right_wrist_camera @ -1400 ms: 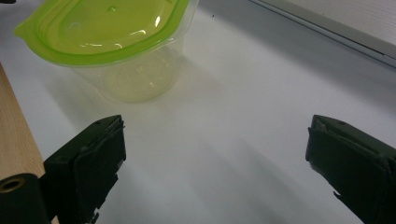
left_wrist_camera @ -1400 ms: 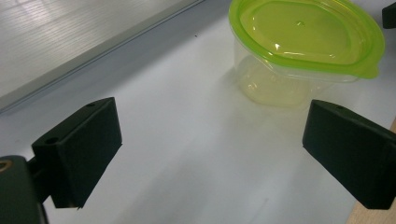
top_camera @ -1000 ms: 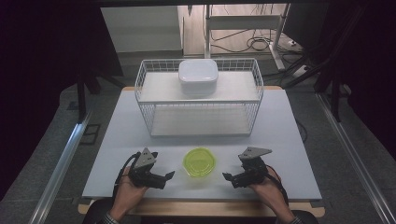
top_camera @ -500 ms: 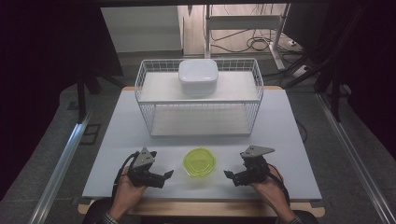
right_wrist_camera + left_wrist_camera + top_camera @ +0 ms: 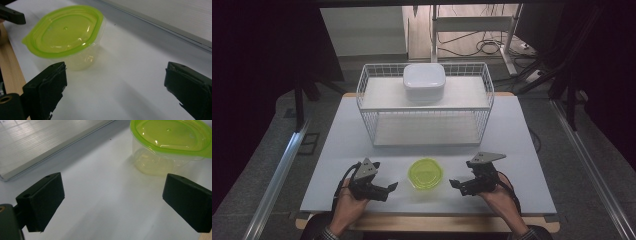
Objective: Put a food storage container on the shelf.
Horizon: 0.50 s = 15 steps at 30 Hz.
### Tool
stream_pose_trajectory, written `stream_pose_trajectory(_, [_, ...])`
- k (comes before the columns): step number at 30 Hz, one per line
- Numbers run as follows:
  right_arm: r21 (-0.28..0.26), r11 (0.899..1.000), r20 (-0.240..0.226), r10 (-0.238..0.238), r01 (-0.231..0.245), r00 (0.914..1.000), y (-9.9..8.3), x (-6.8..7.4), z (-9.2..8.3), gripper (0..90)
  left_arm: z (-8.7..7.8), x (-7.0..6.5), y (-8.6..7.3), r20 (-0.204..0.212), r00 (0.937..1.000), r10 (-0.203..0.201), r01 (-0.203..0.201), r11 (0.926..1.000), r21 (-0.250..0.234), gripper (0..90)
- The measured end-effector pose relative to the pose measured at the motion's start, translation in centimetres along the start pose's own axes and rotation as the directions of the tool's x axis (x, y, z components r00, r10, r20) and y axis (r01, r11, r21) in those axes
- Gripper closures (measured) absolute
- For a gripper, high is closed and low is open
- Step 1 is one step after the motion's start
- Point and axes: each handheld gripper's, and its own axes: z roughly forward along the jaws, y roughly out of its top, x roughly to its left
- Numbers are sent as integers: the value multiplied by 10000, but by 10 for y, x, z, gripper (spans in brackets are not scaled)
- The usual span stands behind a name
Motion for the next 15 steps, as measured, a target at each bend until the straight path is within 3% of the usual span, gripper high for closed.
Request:
stream_pose_trajectory(8, [294, 9973, -339, 688, -678, 9971, 10, -2, 7, 43, 1, 0, -1, -4, 10000, -44, 44, 10000, 72, 35])
stream_pose_trajectory(15, [675, 9936, -733, 955, -906, 9927, 23, -2, 11, 155, 1, 0, -1, -20, 10000, -71, 72, 9999, 94, 35])
